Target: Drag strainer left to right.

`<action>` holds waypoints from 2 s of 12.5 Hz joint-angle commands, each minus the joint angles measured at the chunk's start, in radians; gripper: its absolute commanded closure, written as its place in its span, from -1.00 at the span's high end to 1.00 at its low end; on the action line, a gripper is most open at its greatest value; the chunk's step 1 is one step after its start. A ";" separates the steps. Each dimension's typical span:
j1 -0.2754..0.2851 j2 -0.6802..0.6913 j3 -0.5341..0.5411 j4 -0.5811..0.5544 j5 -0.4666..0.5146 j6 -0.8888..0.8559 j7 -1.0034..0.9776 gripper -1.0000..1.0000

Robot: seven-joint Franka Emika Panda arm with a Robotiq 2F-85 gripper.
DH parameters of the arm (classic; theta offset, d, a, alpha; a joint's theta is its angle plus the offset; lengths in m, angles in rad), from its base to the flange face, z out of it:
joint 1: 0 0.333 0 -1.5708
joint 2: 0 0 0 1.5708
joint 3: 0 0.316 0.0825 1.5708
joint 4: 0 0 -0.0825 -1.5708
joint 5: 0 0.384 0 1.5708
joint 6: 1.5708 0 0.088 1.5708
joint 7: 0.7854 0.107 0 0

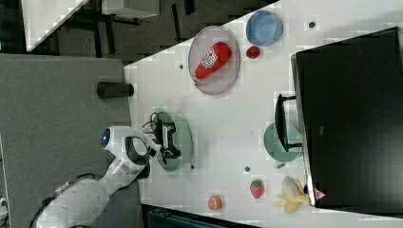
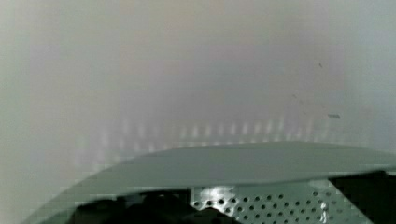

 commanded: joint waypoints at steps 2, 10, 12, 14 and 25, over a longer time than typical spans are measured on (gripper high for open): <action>-0.019 -0.078 -0.066 -0.058 0.016 0.009 0.015 1.00; -0.069 -0.159 -0.211 -0.177 0.016 0.044 -0.177 1.00; -0.078 -0.168 -0.246 -0.200 0.016 0.053 -0.208 1.00; -0.082 -0.176 -0.282 -0.222 0.016 0.076 -0.228 1.00; -0.093 -0.180 -0.492 -0.249 0.016 0.107 -0.446 1.00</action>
